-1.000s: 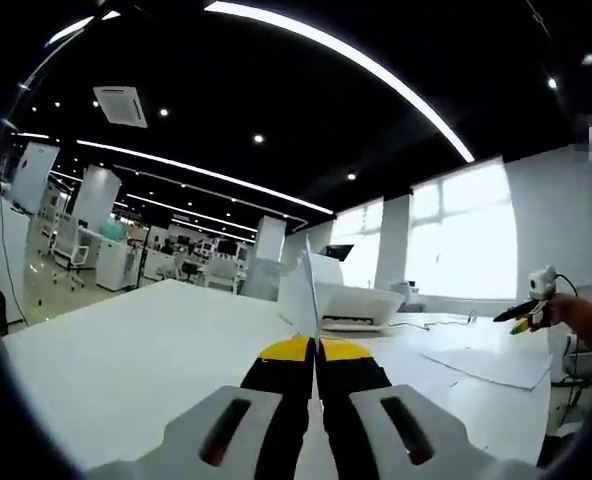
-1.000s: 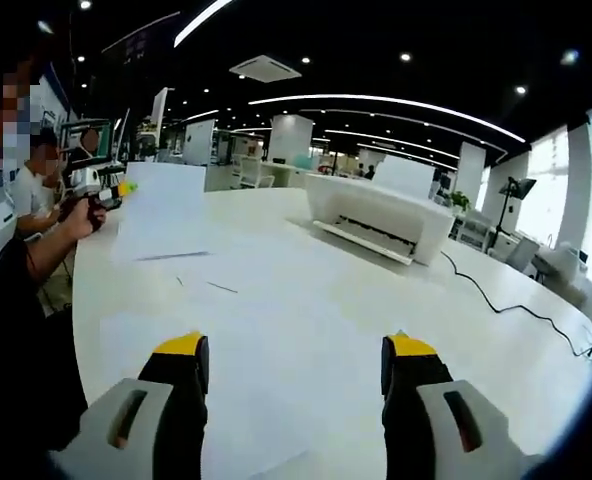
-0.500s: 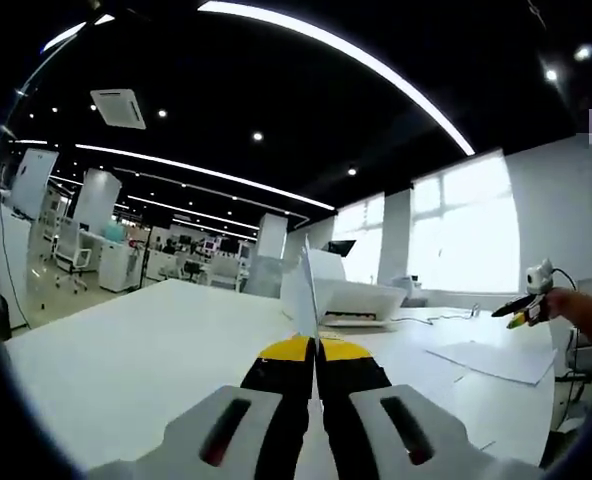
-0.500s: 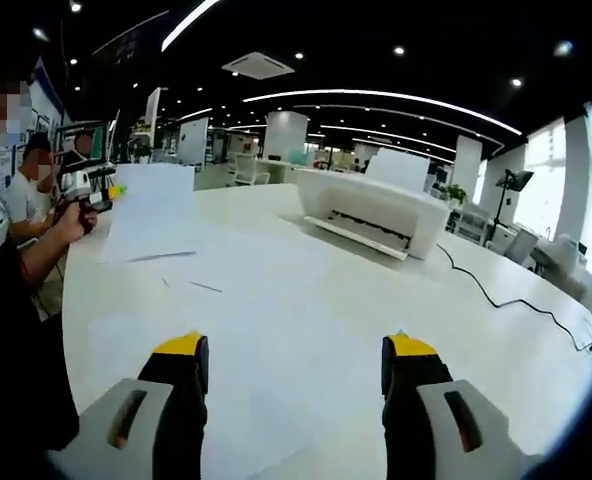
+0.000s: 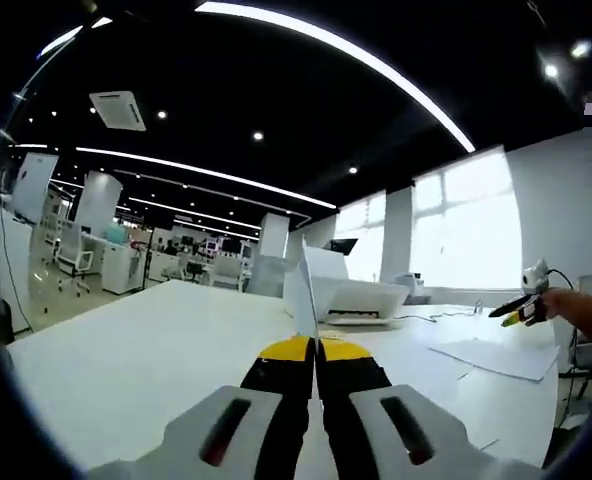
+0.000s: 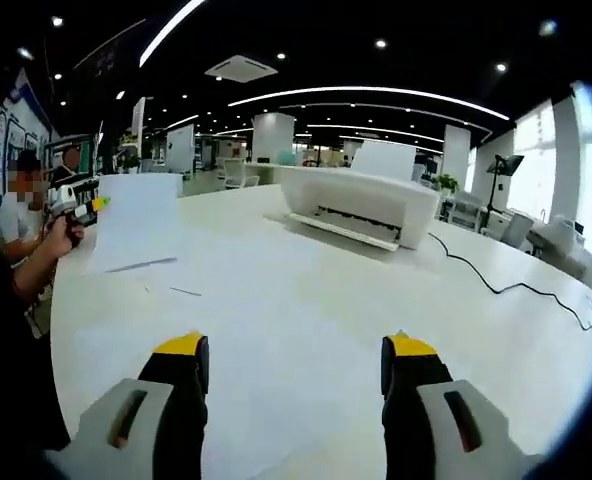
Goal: Organize the stack of printing papers by aligning and flattening the scattered papers on the table
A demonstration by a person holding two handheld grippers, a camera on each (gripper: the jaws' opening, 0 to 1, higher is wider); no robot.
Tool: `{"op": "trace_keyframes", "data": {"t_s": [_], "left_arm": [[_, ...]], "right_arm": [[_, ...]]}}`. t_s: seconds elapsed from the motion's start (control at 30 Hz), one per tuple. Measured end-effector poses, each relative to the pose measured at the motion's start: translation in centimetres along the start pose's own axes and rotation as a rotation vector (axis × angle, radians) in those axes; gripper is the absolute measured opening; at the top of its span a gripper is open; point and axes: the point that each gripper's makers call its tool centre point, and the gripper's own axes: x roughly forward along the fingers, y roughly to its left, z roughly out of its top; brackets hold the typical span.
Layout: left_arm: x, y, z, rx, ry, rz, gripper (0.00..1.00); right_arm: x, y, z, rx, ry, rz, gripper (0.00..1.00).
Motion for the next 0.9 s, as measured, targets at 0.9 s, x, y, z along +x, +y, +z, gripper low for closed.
{"op": "trace_keyframes", "data": {"t_s": [0.9], "left_arm": [[0.1, -0.1, -0.3, 0.002, 0.011, -0.001, 0.07]], "right_arm": [[3.1, -3.6, -2.4, 0.093, 0.024, -0.024, 0.66]]}}
